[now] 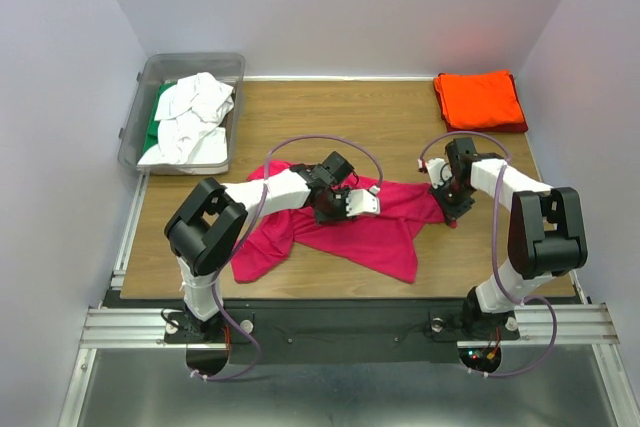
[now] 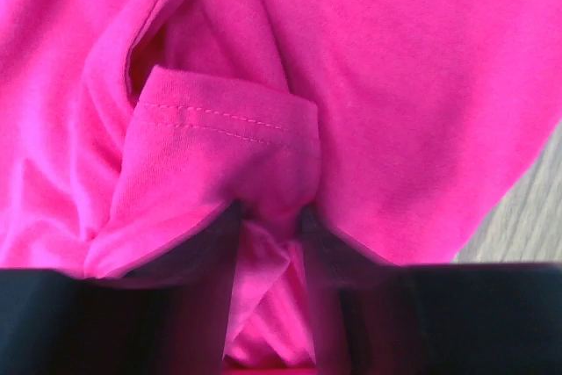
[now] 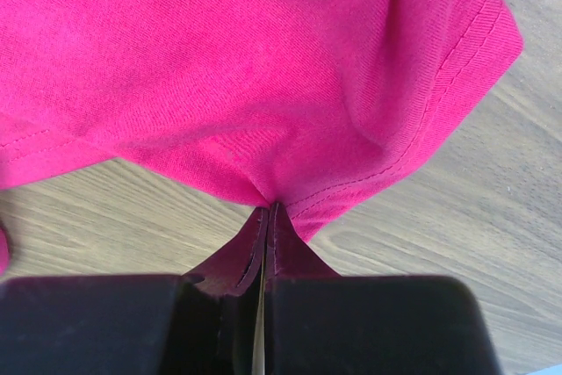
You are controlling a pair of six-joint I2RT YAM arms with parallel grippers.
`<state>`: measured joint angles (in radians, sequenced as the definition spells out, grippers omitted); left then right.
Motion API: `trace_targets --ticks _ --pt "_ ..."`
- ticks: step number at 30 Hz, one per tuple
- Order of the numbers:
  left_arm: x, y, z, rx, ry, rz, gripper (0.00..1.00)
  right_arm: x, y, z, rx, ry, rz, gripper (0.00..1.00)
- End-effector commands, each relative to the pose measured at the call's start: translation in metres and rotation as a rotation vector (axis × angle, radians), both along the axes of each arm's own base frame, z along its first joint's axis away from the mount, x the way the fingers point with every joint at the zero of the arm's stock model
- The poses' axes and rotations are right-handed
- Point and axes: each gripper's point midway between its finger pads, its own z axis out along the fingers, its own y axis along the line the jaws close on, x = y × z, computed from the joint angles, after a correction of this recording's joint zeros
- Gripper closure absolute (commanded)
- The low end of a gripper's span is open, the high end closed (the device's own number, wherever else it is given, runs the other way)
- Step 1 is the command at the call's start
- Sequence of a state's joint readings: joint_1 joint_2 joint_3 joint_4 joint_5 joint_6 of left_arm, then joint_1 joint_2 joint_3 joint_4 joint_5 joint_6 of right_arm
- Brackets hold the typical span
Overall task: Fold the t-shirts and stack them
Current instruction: Flatten the tshirt out
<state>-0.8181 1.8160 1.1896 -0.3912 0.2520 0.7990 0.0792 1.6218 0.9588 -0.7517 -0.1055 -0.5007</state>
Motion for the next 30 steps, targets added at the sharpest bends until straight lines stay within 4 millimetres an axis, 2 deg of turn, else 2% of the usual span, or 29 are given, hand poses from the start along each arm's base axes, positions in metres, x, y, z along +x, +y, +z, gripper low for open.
trace_targets --ticks 1,3,4,6,7,10,14,15,18,21,30 --pt "0.018 -0.002 0.018 0.003 -0.103 -0.027 0.69 0.015 0.005 0.015 0.023 -0.064 -0.003 0.99" --pt "0.020 0.001 0.026 -0.003 -0.106 -0.024 0.78 0.017 0.004 0.016 0.021 -0.069 -0.005 0.99" --pt "0.024 0.000 0.039 -0.033 -0.113 -0.020 0.85 0.017 0.004 0.017 0.019 -0.072 -0.004 0.99" --pt "0.024 0.004 0.054 -0.059 -0.105 -0.014 0.92 0.019 0.003 0.019 0.019 -0.081 -0.008 0.99" --pt "0.031 0.006 0.062 -0.074 -0.112 -0.001 0.94 0.020 0.003 0.021 0.019 -0.084 -0.010 0.99" --pt "0.033 0.013 0.071 -0.087 -0.105 0.002 0.97 0.023 0.003 0.024 0.021 -0.093 -0.013 0.99" --pt "0.031 0.015 0.070 -0.083 -0.078 -0.013 0.97 0.027 0.005 0.026 0.031 -0.099 -0.017 0.99" --pt "0.029 0.014 0.068 -0.083 -0.067 -0.015 0.96 0.028 0.005 0.026 0.032 -0.097 -0.018 0.99" --pt "0.025 0.012 0.062 -0.087 -0.034 -0.020 0.76 0.027 0.006 0.028 0.040 -0.095 -0.018 0.99" --pt "0.025 0.010 0.057 -0.087 -0.021 -0.013 0.68 0.026 0.007 0.027 0.040 -0.086 -0.015 0.99" --pt "0.035 0.007 0.049 -0.077 -0.045 -0.002 0.64 0.026 0.006 0.027 0.034 -0.081 -0.008 0.99"
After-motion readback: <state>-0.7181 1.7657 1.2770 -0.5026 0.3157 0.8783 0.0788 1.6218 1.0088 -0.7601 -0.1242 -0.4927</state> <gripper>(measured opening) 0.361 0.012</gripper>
